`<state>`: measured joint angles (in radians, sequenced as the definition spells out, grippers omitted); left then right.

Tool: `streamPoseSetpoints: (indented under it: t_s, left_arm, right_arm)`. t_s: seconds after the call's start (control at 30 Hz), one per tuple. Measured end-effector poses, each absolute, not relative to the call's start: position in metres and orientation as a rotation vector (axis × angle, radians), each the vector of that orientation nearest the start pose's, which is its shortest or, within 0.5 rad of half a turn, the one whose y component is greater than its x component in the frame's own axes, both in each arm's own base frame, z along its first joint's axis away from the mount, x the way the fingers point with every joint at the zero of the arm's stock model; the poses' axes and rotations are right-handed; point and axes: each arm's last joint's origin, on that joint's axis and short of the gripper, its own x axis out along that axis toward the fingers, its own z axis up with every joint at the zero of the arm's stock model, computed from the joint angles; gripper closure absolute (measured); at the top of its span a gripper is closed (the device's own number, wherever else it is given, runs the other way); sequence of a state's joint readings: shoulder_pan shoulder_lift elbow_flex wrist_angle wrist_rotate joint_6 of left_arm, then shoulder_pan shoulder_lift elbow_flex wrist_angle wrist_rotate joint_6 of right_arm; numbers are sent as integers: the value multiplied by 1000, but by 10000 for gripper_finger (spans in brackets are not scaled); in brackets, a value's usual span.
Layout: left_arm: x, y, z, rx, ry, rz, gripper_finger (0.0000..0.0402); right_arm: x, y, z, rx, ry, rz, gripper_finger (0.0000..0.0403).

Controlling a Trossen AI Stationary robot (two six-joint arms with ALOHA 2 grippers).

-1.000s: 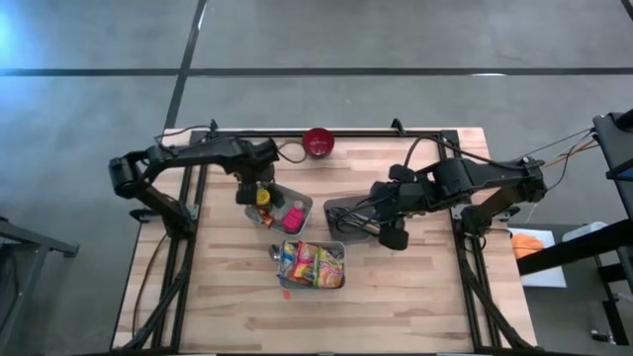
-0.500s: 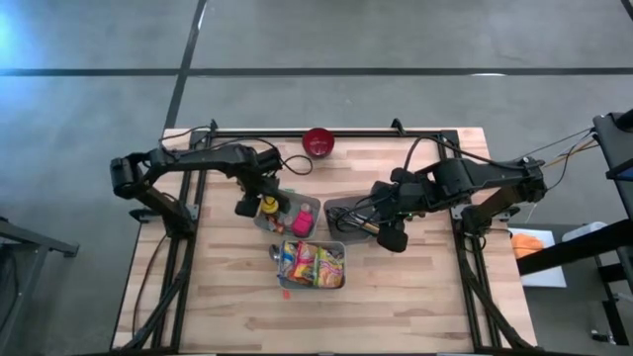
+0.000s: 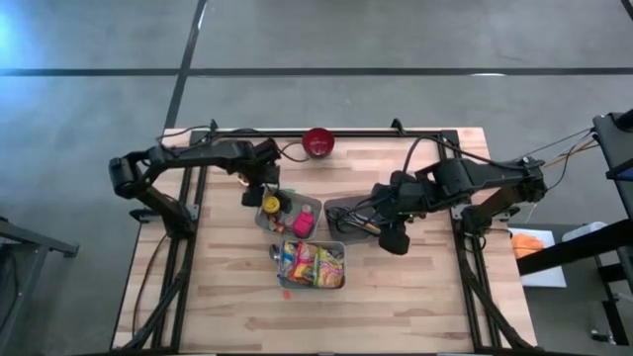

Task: Pick & Place Food Item
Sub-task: Put the green spoon into the black bin

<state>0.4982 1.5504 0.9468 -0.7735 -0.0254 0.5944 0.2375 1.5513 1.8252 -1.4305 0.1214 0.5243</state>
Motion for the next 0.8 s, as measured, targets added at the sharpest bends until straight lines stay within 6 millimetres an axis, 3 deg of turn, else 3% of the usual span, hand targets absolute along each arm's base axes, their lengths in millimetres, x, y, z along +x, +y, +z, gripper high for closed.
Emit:
streamPoseSetpoints:
  t_s: [0.23, 0.57, 0.8]
  left_arm:
    - [229, 135, 172, 71, 1443, 60, 218]
    - [230, 140, 161, 117, 1416, 84, 120]
    - [233, 142, 145, 136, 1456, 37, 112]
  right_arm:
    - [266, 61, 403, 282, 1127, -207, 209]
    - [266, 62, 403, 319, 1133, -203, 209]
    - [267, 63, 404, 350, 1134, -184, 209]
